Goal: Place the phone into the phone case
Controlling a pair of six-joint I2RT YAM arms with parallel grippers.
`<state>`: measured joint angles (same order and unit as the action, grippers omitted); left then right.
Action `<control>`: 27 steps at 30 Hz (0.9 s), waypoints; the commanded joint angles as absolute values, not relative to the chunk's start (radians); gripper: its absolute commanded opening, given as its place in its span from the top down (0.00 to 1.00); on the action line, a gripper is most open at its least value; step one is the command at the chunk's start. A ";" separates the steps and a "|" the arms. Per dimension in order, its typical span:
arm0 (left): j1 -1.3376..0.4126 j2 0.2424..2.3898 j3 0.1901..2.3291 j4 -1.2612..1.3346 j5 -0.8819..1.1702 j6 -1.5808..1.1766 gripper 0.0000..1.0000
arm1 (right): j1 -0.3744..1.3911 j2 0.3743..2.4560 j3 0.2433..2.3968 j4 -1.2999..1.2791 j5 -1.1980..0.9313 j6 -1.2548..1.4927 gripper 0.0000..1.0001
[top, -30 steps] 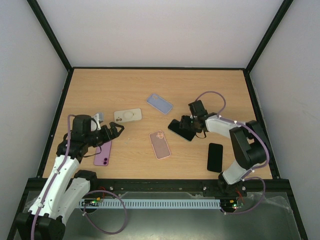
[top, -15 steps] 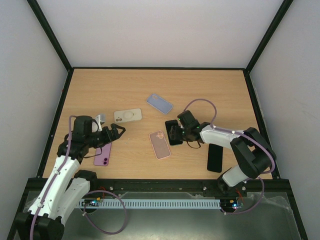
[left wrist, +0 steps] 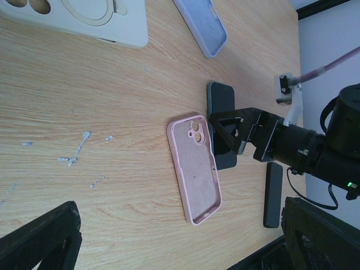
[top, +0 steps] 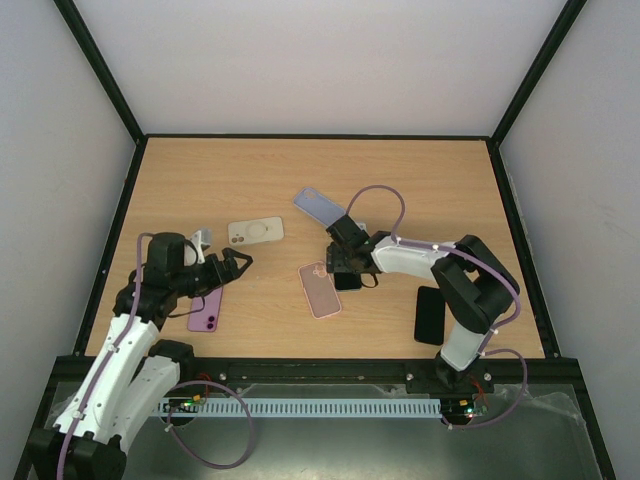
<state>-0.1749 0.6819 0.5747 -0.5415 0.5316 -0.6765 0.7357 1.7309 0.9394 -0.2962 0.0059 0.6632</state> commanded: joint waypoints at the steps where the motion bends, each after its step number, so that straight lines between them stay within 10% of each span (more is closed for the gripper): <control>1: -0.179 0.650 0.578 -0.567 0.533 -0.679 0.04 | 0.755 1.799 0.948 -0.379 0.019 0.690 0.12; 27: -0.181 0.643 0.494 -0.549 0.515 -0.694 0.05 | 0.770 1.577 0.867 -0.341 0.123 0.677 0.36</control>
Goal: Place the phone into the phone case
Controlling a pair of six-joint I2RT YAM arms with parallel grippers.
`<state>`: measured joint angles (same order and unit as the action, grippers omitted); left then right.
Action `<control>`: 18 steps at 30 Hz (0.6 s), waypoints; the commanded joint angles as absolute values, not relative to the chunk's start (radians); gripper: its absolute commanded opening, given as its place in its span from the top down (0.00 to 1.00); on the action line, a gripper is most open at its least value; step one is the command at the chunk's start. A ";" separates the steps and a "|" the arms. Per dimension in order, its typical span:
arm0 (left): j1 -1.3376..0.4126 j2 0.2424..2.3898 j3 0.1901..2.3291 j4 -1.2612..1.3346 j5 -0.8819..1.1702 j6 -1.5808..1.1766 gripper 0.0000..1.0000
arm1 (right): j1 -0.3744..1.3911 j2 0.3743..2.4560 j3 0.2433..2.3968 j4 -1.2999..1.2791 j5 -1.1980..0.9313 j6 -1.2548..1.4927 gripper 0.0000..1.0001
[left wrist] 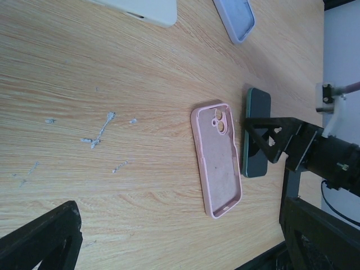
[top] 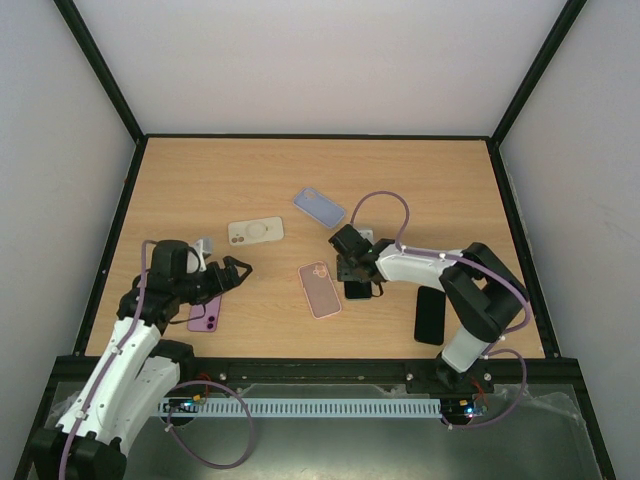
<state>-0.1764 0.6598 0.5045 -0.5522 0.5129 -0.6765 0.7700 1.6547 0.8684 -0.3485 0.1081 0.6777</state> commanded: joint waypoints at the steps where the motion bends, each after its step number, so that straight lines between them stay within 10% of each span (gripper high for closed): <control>1: -0.182 0.640 0.491 -0.543 0.516 -0.706 0.05 | 0.771 1.562 0.868 -0.341 0.112 0.676 0.37; 18: -0.197 0.660 0.460 -0.413 0.578 -0.822 0.15 | 0.808 1.462 0.776 0.008 -0.363 0.665 0.38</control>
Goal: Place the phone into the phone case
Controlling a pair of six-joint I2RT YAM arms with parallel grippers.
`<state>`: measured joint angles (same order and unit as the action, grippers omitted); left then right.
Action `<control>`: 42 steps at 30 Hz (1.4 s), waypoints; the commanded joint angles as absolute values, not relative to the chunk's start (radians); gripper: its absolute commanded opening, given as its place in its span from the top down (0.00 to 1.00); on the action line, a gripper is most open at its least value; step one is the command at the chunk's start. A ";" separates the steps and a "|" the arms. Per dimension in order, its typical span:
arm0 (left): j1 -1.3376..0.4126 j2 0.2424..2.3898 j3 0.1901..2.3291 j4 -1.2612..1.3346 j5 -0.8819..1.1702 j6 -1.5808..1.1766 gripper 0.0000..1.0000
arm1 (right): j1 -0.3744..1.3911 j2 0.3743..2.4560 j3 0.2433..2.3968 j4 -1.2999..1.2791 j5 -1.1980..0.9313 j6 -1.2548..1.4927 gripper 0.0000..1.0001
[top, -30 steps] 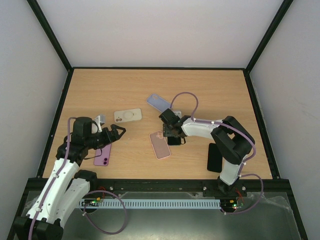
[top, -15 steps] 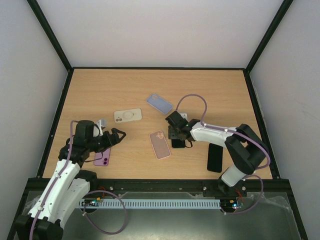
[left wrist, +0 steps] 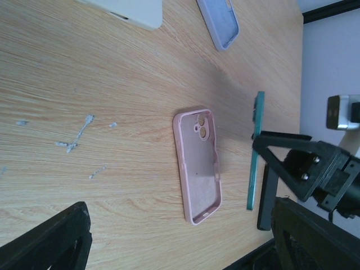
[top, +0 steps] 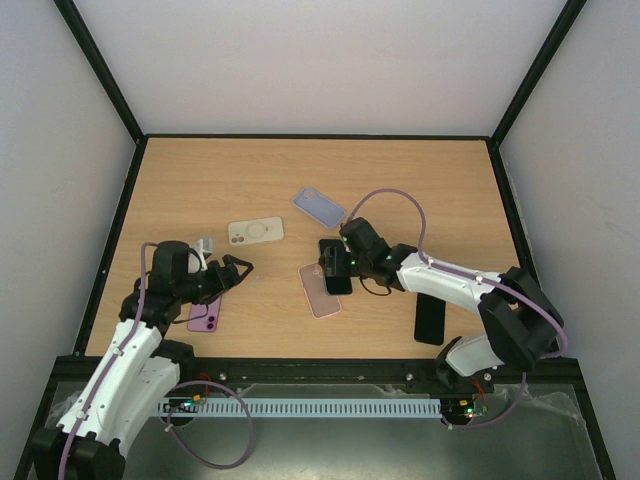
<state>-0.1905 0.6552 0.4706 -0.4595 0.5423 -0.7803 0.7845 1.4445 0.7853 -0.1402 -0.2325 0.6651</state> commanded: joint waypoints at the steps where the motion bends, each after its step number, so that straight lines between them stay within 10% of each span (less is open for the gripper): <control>1: -0.199 0.662 0.458 -0.408 0.580 -0.827 0.15 | 0.818 1.475 0.776 0.024 -0.378 0.670 0.38; 31: -0.358 0.775 0.424 -0.177 0.508 -0.976 0.26 | 0.859 1.647 0.778 -0.002 -0.349 0.659 0.37; 42: -0.478 1.013 0.351 0.266 0.467 -1.097 0.50 | 0.859 1.588 0.705 0.073 -0.374 0.676 0.37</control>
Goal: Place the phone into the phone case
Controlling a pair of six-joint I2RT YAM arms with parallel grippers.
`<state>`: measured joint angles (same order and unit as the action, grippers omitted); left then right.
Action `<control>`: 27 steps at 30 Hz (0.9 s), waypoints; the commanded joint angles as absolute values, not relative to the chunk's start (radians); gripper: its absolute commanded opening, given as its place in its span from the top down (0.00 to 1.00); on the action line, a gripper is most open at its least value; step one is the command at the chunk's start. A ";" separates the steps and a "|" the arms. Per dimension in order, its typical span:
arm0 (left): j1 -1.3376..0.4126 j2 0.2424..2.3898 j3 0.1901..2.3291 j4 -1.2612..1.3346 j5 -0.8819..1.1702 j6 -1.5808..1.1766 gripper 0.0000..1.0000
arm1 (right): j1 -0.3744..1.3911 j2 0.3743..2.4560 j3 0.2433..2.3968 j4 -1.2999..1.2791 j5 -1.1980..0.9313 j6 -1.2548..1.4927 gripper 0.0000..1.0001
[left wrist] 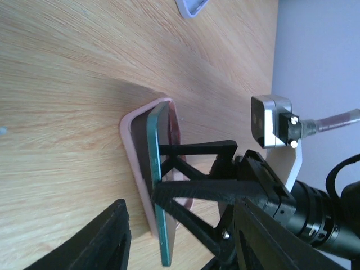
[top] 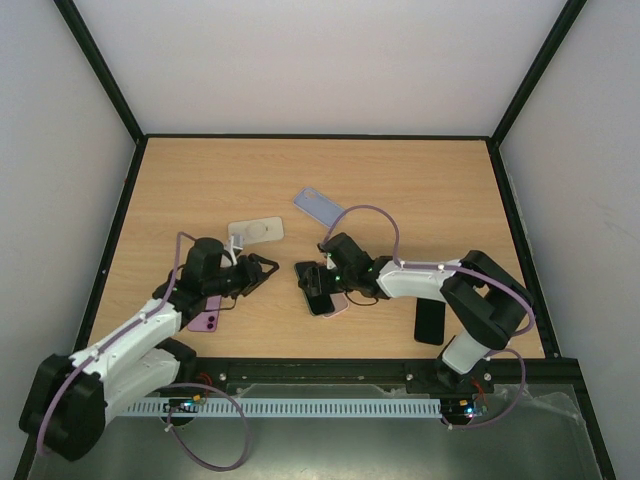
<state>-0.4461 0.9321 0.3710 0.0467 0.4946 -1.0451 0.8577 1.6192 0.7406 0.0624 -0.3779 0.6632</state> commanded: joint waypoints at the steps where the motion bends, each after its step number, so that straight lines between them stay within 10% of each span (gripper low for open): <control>1: -0.484 1.042 0.345 0.303 0.468 -1.106 0.50 | 0.860 1.583 0.698 0.084 -0.378 0.680 0.37; 27: -0.609 1.495 0.377 0.720 0.406 -1.182 0.58 | 0.859 1.537 0.649 0.167 -0.426 0.697 0.38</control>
<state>-0.5983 1.4700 0.3565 0.6662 0.4343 -1.1870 0.8577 1.5562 0.6559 0.1196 -0.4091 0.6819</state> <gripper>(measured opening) 0.437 0.714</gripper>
